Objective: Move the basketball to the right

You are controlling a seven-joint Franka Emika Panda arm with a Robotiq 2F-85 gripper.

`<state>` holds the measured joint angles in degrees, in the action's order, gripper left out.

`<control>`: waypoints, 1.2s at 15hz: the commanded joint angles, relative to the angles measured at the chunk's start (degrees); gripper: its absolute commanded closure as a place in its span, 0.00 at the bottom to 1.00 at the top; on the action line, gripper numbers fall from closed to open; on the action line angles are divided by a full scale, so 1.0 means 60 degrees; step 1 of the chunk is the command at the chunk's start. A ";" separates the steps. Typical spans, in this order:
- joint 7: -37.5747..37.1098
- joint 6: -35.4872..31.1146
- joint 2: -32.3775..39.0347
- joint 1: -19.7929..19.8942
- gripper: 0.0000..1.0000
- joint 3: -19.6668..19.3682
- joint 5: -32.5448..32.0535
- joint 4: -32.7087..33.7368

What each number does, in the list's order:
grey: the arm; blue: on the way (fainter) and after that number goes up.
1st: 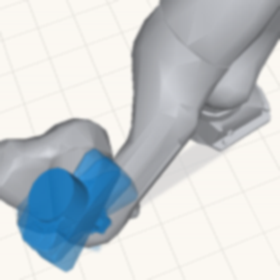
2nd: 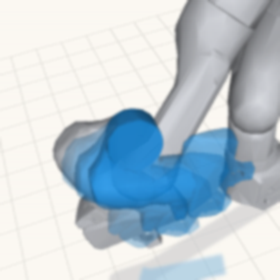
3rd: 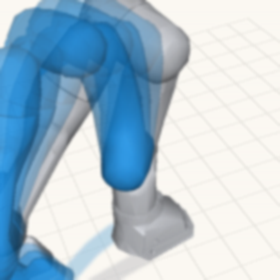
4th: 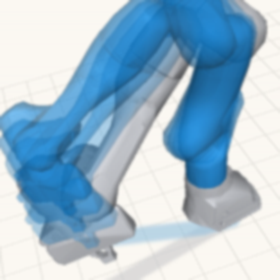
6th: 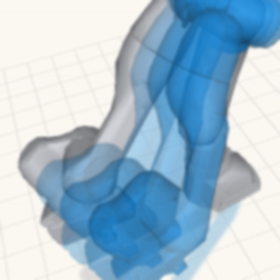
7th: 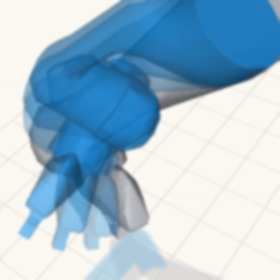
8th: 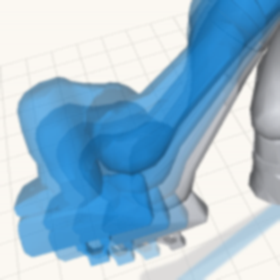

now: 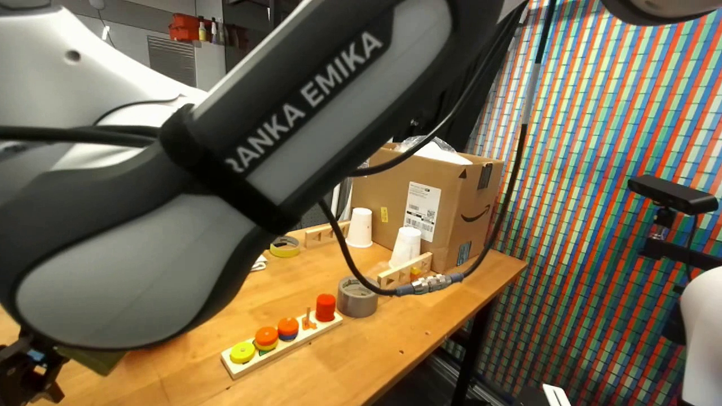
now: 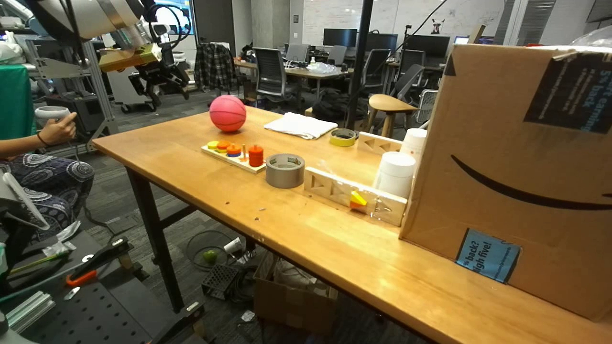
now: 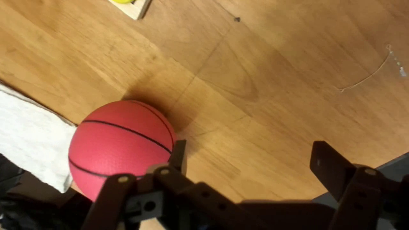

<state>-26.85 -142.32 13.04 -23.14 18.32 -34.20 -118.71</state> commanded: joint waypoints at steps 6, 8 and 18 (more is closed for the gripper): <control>0.2108 -0.0200 0.0560 -0.0403 0.00 -0.0009 0.1310 0.0385; 0.2295 -0.0164 0.0583 -0.0508 0.00 -0.0004 0.1468 0.0415; 0.2752 -0.0135 0.0661 -0.0603 0.00 -0.0227 0.1492 0.0604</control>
<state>-11.97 -143.52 16.39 -26.65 18.02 -25.80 -117.05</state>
